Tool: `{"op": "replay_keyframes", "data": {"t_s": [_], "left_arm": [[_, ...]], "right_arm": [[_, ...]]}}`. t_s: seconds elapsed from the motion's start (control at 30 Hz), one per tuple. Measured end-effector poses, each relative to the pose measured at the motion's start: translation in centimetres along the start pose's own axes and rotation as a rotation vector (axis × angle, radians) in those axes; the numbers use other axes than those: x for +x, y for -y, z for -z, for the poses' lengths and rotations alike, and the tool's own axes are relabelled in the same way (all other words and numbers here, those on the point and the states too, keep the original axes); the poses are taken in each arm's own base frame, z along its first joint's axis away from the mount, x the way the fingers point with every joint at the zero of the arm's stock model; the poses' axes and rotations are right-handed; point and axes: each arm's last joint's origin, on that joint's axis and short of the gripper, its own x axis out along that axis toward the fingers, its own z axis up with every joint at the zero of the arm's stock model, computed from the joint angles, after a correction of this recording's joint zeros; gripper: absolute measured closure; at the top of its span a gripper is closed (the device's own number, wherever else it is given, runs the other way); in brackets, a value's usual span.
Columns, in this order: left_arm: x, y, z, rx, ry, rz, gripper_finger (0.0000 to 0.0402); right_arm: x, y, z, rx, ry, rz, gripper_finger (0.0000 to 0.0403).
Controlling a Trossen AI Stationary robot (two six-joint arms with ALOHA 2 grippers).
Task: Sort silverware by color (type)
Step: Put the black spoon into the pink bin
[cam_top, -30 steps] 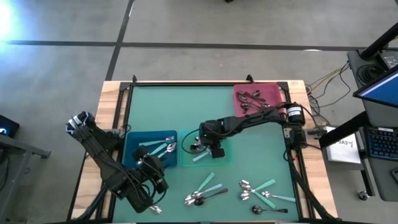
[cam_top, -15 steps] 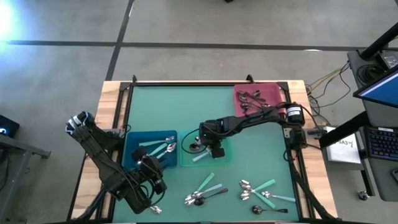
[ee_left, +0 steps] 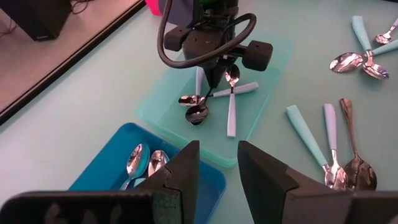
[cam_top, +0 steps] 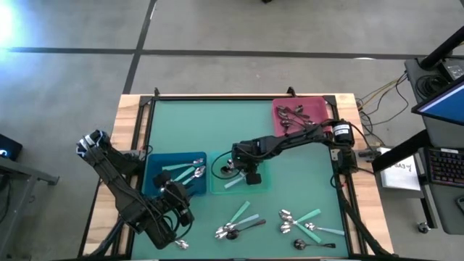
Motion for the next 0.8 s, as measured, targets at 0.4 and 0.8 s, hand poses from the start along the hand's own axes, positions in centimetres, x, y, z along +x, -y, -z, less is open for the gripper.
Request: {"op": "replay_keyframes", "data": {"t_s": [0.4, 0.8], "left_arm": [[0.0, 0.0, 0.0, 0.002, 0.0, -0.001, 0.0307], [0.0, -0.1, 0.0, 0.007, -0.001, -0.006, 0.0307]], "right_arm": [[-4.4, -0.1, -0.3, 0.013, 0.09, 0.0, 0.0393], [-11.4, 0.2, 1.0, 0.039, 0.116, 0.105, 0.0394]]}}
